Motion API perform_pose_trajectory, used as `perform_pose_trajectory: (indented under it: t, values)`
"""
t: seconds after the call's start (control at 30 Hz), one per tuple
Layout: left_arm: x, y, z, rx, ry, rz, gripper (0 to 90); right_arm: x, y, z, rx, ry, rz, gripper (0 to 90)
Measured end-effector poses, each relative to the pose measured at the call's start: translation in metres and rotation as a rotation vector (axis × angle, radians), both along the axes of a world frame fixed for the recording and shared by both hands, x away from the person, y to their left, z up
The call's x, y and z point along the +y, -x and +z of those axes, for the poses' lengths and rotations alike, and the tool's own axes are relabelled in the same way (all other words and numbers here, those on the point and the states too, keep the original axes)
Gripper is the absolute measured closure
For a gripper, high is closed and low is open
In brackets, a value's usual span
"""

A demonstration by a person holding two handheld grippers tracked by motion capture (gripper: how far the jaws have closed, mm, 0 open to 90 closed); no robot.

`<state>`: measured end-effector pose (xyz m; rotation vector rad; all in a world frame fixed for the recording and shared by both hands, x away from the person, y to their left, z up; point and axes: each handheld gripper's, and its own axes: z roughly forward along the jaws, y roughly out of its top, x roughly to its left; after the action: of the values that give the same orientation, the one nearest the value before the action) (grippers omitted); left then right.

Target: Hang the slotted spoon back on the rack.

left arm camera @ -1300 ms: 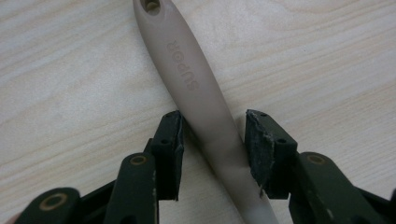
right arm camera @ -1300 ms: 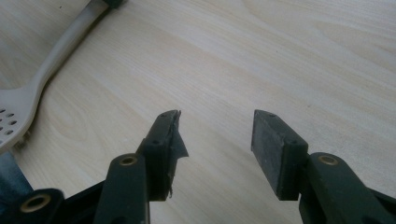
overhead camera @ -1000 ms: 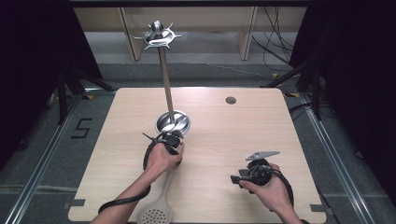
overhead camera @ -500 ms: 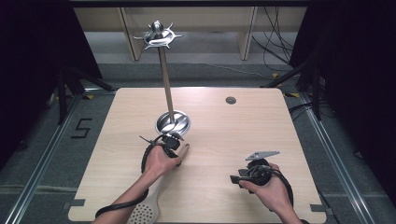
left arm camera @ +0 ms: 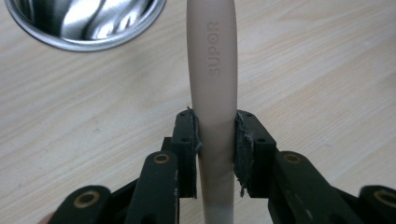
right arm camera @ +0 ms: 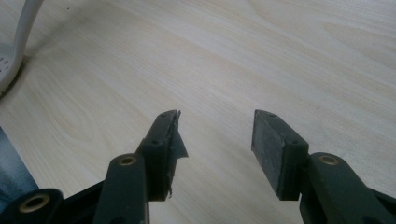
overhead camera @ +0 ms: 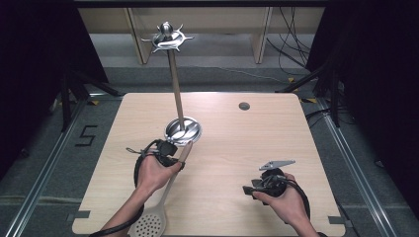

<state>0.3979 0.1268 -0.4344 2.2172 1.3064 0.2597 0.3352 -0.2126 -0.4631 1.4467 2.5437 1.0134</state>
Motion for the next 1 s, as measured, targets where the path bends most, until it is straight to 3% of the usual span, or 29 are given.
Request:
perform_pose_trajectory:
  t: [0.03,0.07,0.27,0.33,0.6,0.7,0.73,0.87,1.0]
  values:
    - [0.0,0.0,0.0,0.0,0.0,0.0,70.4,0.0,0.0,0.0,0.0,0.0,0.0,51.7]
    - [0.005,0.003,0.004,-0.028,0.02,0.005,70.4,0.0,-0.001,-0.001,-0.02,-0.015,0.019,51.6]
    - [0.015,0.011,0.015,-0.084,0.066,0.018,70.4,0.0,-0.001,-0.001,-0.021,-0.021,0.02,51.5]
    - [0.02,0.015,0.02,-0.112,0.103,0.021,70.4,0.0,-0.001,-0.001,-0.021,-0.021,0.02,51.5]
    - [0.04,0.025,0.039,-0.186,0.113,0.01,70.4,0.0,0.0,-0.001,-0.03,-0.023,0.025,51.4]
    - [0.048,0.028,0.048,-0.216,0.133,0.012,70.4,0.0,-0.001,-0.001,-0.033,-0.025,0.028,51.4]
    - [0.048,0.029,0.049,-0.232,0.16,0.033,70.4,0.0,0.0,-0.001,-0.033,-0.025,0.028,51.4]
    - [0.055,0.03,0.056,-0.286,0.182,0.025,70.4,0.001,0.0,-0.001,-0.025,-0.028,0.026,51.4]
    - [0.059,0.03,0.059,-0.314,0.195,0.028,70.4,0.0,0.0,-0.001,-0.034,-0.03,0.03,51.4]
